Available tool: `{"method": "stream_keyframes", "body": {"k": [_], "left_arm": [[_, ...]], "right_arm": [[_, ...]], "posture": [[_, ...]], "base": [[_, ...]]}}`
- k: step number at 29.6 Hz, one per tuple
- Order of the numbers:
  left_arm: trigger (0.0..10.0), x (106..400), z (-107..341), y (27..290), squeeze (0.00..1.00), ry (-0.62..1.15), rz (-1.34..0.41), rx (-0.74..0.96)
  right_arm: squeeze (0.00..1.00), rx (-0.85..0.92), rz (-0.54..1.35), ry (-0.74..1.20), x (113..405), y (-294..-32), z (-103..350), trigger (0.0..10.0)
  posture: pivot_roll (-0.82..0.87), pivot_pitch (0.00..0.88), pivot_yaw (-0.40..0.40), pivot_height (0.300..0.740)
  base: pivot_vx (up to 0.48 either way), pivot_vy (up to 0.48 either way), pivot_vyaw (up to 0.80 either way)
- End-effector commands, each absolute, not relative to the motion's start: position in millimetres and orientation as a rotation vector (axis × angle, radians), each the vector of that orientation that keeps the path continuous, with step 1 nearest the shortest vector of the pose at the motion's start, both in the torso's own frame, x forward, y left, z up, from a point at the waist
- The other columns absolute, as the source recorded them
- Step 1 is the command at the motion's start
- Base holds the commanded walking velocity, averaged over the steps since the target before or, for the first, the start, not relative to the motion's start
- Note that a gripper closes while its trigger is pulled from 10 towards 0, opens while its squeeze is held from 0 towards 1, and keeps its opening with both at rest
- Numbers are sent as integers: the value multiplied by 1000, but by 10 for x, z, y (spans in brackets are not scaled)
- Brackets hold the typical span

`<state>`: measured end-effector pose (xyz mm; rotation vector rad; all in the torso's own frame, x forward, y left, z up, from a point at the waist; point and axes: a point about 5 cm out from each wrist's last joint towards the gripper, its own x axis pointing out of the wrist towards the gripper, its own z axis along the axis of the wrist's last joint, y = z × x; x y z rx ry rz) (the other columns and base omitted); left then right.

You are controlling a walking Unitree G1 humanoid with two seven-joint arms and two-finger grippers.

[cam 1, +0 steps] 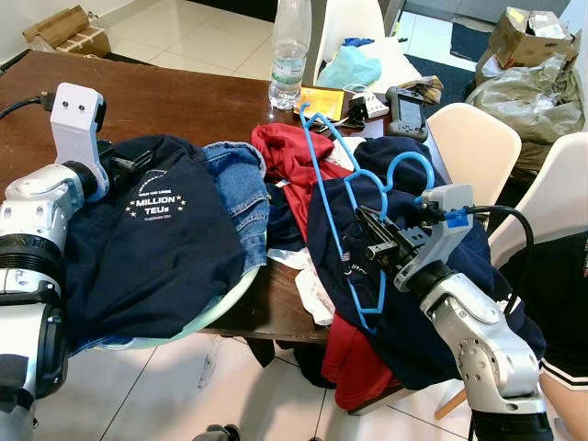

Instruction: Hang hanger

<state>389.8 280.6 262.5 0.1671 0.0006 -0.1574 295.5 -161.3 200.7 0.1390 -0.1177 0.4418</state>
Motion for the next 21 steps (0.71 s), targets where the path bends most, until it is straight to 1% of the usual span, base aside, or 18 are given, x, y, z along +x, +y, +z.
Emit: {"method": "stream_keyframes", "body": {"k": [1, 2, 4, 5, 6, 7, 8, 9, 12, 13, 14, 15, 17, 18, 21], "left_arm": [[3333, 3899, 2421, 2756, 0, 76, -188, 148], [863, 3899, 2415, 2746, 0, 77, -199, 144], [1020, 3899, 2412, 2739, 0, 77, -205, 142], [1412, 3903, 2420, 2733, 0, 75, -210, 142], [1412, 3903, 2420, 2733, 0, 75, -210, 142], [1961, 3907, 2430, 2726, 0, 72, -215, 143], [2039, 3912, 2452, 2719, 0, 66, -219, 144], [2431, 3916, 2479, 2712, 0, 59, -224, 145], [2706, 3918, 2500, 2707, 0, 54, -227, 145], [6275, 3921, 2525, 2698, 0, 48, -233, 149], [6275, 3921, 2525, 2698, 0, 48, -233, 149], [10000, 3924, 2556, 2685, 0, 38, -237, 155], [10000, 3928, 2595, 2682, 0, 21, -228, 151], [10000, 3930, 2621, 2672, 1000, 10, -230, 152], [10000, 3931, 2636, 2667, 1000, 5, -231, 152]], "right_arm": [[0, 123, 411, -92, 2936, -1670, 1968, 10000], [0, 123, 410, -92, 2937, -1669, 1969, 10000], [0, 123, 409, -92, 2937, -1669, 1971, 10000], [0, 123, 409, -93, 2937, -1669, 1971, 10000], [0, 123, 409, -93, 2937, -1669, 1971, 10000], [0, 123, 408, -92, 2939, -1670, 1971, 10000], [0, 123, 408, -92, 2942, -1671, 1972, 10000], [0, 124, 408, -92, 2943, -1669, 1973, 10000], [0, 124, 409, -92, 2944, -1667, 1974, 10000], [0, 124, 410, -92, 2945, -1664, 1973, 10000], [0, 124, 410, -92, 2945, -1664, 1973, 10000], [0, 124, 411, -91, 2946, -1660, 1971, 10000], [0, 125, 411, -90, 2949, -1657, 1970, 10000], [0, 125, 412, -90, 2951, -1654, 1968, 10000], [0, 126, 412, -90, 2953, -1652, 1968, 10000]], "posture": [[41, 192, -51, 740], [41, 192, -51, 740], [41, 192, -51, 740], [41, 192, -51, 740], [41, 192, -51, 740], [40, 191, -52, 740], [40, 191, -52, 740], [40, 191, -52, 740], [40, 191, -52, 740], [40, 191, -52, 740], [40, 191, -52, 740], [44, 191, -53, 740], [44, 190, -52, 740], [45, 188, -51, 740], [45, 188, -51, 740]], "base": [[0, 0, 0], [0, 0, 0], [0, 0, 0], [0, 0, 0], [0, 0, 0], [0, 0, 0], [0, 0, 0], [0, 0, 0], [0, 0, 0], [0, 0, 0], [0, 0, 0], [0, 0, 0], [0, 0, 0], [0, 0, 0], [0, 0, 0]]}}
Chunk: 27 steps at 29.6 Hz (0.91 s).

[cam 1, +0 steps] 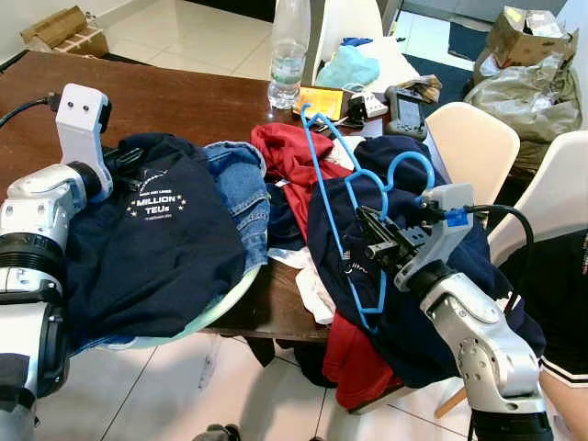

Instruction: Hang hanger

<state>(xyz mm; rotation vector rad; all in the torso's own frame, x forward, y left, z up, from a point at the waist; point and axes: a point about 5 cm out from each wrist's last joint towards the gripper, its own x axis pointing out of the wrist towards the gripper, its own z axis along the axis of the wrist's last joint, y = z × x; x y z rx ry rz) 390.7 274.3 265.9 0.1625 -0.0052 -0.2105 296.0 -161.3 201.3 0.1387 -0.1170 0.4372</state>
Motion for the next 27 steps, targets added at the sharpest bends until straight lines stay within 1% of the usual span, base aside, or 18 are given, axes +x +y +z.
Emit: {"method": "stream_keyframes", "body": {"k": [1, 5, 6, 21, 22, 23, 24, 25, 26, 27], "left_arm": [[10000, 3933, 2643, 2643, 1000, -2, -244, 154], [10000, 3936, 2646, 2615, 1000, -8, -260, 157], [0, 3940, 2644, 2593, 0, -8, -271, 157], [0, 3944, 2627, 2540, 0, -1, -298, 153], [0, 3943, 2669, 2541, 0, -21, -293, 157], [0, 3937, 2808, 2513, 0, -81, -303, 167], [0, 3937, 2808, 2513, 0, -81, -303, 167], [0, 3929, 2910, 2491, 0, -125, -311, 175], [0, 3901, 3137, 2386, 0, -219, -364, 178], [0, 3779, 3530, 2115, 0, -382, -521, 176]], "right_arm": [[0, 126, 412, -90, 2954, -1650, 1967, 10000], [0, 126, 412, -91, 2954, -1648, 1967, 10000], [0, 126, 411, -91, 2953, -1648, 1967, 10000], [0, 125, 410, -94, 2953, -1648, 1970, 10000], [0, 125, 411, -94, 2952, -1648, 1968, 10000], [0, 125, 411, -94, 2952, -1647, 1969, 10000], [0, 125, 411, -94, 2952, -1647, 1969, 10000], [0, 125, 412, -95, 2953, -1647, 1969, 10000], [0, 125, 411, -96, 2956, -1647, 1971, 10000], [0, 126, 412, -98, 2963, -1644, 1977, 10000]], "posture": [[44, 187, -50, 740], [44, 187, -50, 740], [43, 183, -49, 740], [44, 181, -48, 740], [46, 174, -48, 740], [45, 173, -47, 740], [45, 173, -47, 740], [45, 172, -48, 740], [46, 172, -48, 740], [48, 171, -48, 740]], "base": [[0, 0, 0], [0, 0, 0], [0, 0, 0], [0, 0, 0], [0, 0, 0], [0, 0, 0], [0, 0, 0], [0, 0, 0], [0, 0, 0], [0, 0, 0]]}}
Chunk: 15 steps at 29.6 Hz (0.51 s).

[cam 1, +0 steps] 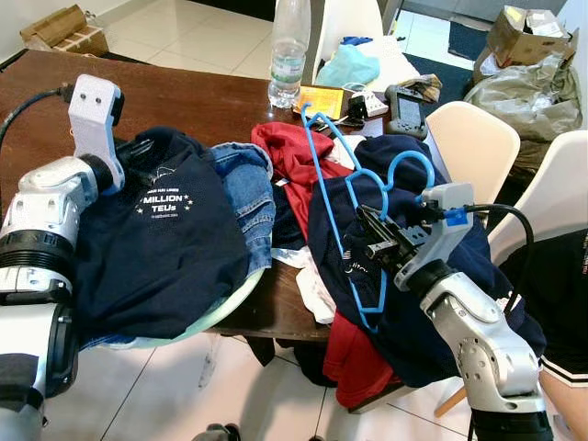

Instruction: Hang hanger

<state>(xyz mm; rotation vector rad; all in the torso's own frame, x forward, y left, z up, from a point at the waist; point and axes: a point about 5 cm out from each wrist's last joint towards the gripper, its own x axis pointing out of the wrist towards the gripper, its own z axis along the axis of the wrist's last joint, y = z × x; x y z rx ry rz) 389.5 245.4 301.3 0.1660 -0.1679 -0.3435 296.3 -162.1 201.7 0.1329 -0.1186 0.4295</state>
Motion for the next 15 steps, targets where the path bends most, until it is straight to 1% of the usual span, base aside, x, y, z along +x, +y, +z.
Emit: {"method": "stream_keyframes", "body": {"k": [1, 3, 4, 5, 6, 8, 10, 12, 14, 15], "left_arm": [[0, 3779, 3530, 2115, 0, -382, -521, 176], [0, 3586, 3790, 1828, 0, -493, -720, 172], [0, 3586, 3790, 1828, 0, -493, -720, 172], [0, 3478, 3876, 1677, 0, -521, -822, 180], [0, 3478, 3876, 1677, 0, -521, -822, 180], [0, 3280, 3904, 1413, 0, -515, -1021, 223], [0, 3280, 3904, 1413, 0, -515, -1021, 223], [0, 3186, 3790, 1279, 0, -461, -1142, 283], [0, 3186, 3790, 1279, 0, -461, -1142, 283], [0, 3170, 3731, 1252, 0, -435, -1172, 305]], "right_arm": [[0, 126, 412, -98, 2963, -1644, 1977, 10000], [0, 127, 412, -100, 2972, -1641, 1983, 10000], [0, 127, 412, -100, 2972, -1641, 1983, 10000], [0, 127, 411, -102, 2979, -1641, 1987, 10000], [0, 127, 411, -102, 2979, -1641, 1987, 10000], [0, 127, 408, -110, 3000, -1649, 2007, 10000], [0, 127, 408, -110, 3000, -1649, 2007, 10000], [0, 123, 403, -120, 3024, -1676, 2039, 10000], [0, 123, 403, -120, 3024, -1676, 2039, 10000], [0, 120, 400, -124, 3033, -1689, 2052, 10000]], "posture": [[48, 171, -48, 740], [51, 170, -48, 740], [51, 170, -48, 740], [53, 168, -46, 740], [53, 168, -46, 740], [54, 163, -42, 740], [54, 163, -42, 740], [55, 160, -40, 740], [55, 160, -40, 740], [55, 160, -40, 740]], "base": [[0, 0, 0], [0, 0, 0], [0, 0, 0], [0, 0, 0], [0, 0, 0], [0, 0, 0], [0, 0, 0], [0, 0, 0], [0, 0, 0], [0, 0, 0]]}}
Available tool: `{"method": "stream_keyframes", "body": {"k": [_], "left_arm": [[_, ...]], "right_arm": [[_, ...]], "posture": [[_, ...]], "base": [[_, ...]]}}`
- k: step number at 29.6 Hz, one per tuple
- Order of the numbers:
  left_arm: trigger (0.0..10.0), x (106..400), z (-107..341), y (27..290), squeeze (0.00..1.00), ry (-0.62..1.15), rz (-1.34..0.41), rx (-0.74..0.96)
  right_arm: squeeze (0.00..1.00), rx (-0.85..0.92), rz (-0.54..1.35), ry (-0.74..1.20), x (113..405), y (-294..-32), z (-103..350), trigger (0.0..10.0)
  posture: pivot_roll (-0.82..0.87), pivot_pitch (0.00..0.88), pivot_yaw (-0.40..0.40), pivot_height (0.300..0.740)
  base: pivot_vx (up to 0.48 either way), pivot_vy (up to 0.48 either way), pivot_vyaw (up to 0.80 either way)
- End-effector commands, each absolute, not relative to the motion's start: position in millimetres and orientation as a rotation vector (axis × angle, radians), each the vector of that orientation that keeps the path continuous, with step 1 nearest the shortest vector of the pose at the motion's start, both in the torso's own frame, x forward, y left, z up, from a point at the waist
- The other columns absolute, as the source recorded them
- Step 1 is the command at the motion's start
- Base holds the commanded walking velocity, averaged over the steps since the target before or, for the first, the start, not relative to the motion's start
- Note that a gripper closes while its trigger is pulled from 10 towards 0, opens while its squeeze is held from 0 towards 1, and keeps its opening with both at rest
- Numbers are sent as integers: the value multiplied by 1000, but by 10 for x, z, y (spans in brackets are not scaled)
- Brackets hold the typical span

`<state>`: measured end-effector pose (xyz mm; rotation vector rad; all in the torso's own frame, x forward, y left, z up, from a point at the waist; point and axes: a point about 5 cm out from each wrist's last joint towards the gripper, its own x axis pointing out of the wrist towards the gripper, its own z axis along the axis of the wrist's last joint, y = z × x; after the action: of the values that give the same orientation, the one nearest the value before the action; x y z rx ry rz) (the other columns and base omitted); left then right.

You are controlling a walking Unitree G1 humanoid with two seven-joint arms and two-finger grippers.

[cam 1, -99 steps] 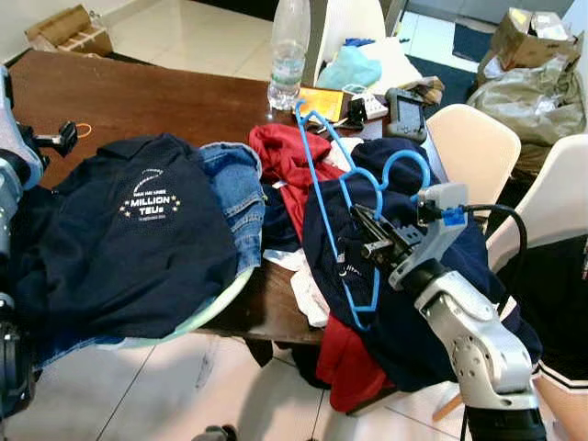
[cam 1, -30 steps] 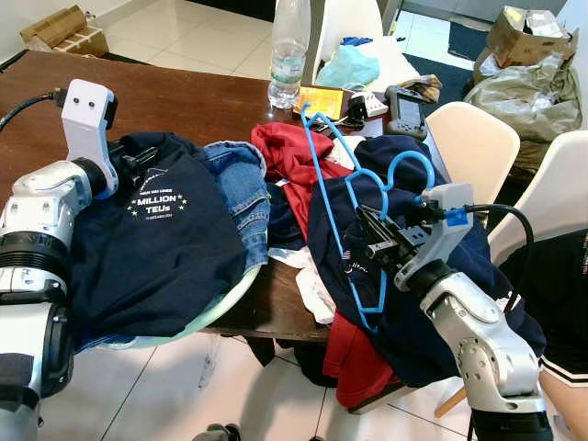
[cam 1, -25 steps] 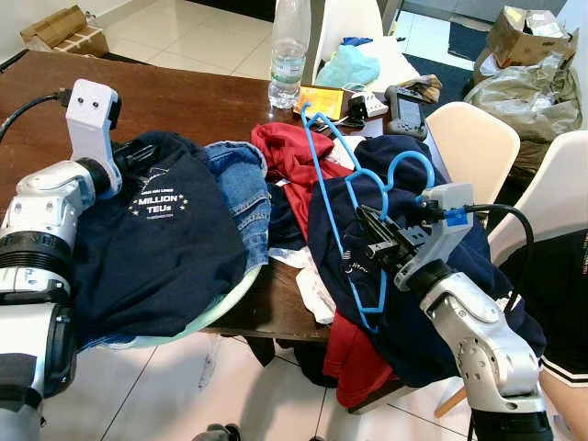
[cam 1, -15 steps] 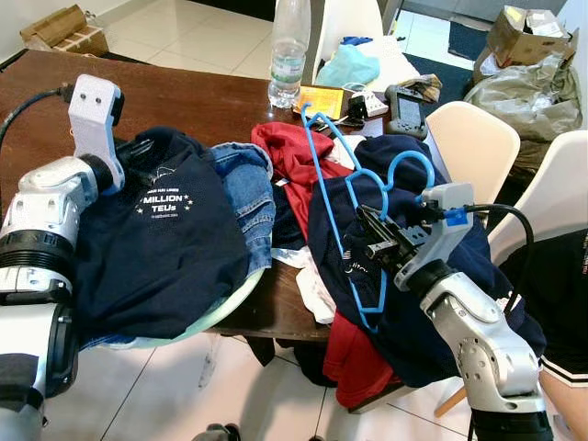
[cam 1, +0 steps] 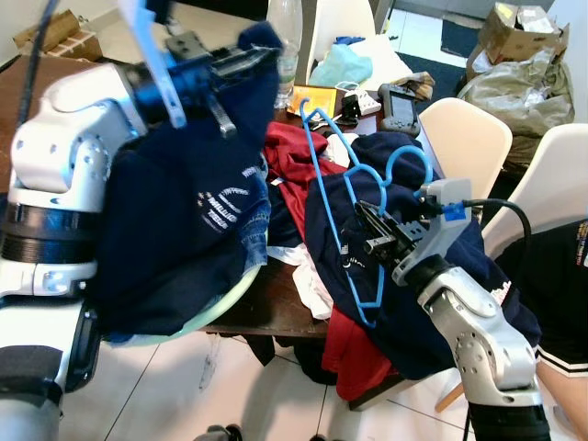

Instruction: Hang hanger

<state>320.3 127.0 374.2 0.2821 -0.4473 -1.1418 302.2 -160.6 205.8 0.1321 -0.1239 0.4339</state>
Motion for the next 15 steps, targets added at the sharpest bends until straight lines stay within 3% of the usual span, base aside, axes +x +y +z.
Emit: {"method": "stream_keyframes", "body": {"k": [1, 8, 9, 10, 12, 13, 14, 15], "left_arm": [[0, 3160, 3631, 1240, 0, -392, -1195, 333], [0, 3004, 3110, 1196, 0, -186, -1335, 430], [1216, 2855, 2812, 1160, 0, -45, -1448, 468], [3529, 2816, 2711, 1151, 0, -3, -1476, 471], [3529, 2801, 2662, 1147, 0, 16, -1486, 469], [10000, 2797, 2634, 1144, 31, 31, -1483, 454], [10000, 2806, 2638, 1148, 1000, 31, -1472, 434], [10000, 2806, 2638, 1148, 1000, 31, -1472, 434]], "right_arm": [[0, 115, 396, -127, 3039, -1711, 2066, 10000], [0, 93, 379, -130, 3046, -1804, 2098, 10000], [0, 78, 378, -123, 3048, -1837, 2101, 10000], [0, 73, 378, -119, 3050, -1843, 2098, 10000], [0, 71, 379, -117, 3052, -1846, 2096, 10000], [0, 71, 380, -115, 3054, -1843, 2091, 10000], [0, 71, 381, -112, 3052, -1833, 2081, 10000], [0, 71, 381, -112, 3052, -1833, 2081, 10000]], "posture": [[54, 160, -39, 740], [53, 162, -40, 740], [55, 165, -42, 740], [58, 165, -42, 740], [58, 165, -42, 740], [58, 166, -42, 740], [58, 166, -42, 740], [58, 166, -42, 740]], "base": [[0, 0, 0], [0, 0, 0], [0, 0, 0], [0, 0, 0], [0, 0, 0], [0, 0, 0], [0, 0, 0], [0, 0, 0]]}}
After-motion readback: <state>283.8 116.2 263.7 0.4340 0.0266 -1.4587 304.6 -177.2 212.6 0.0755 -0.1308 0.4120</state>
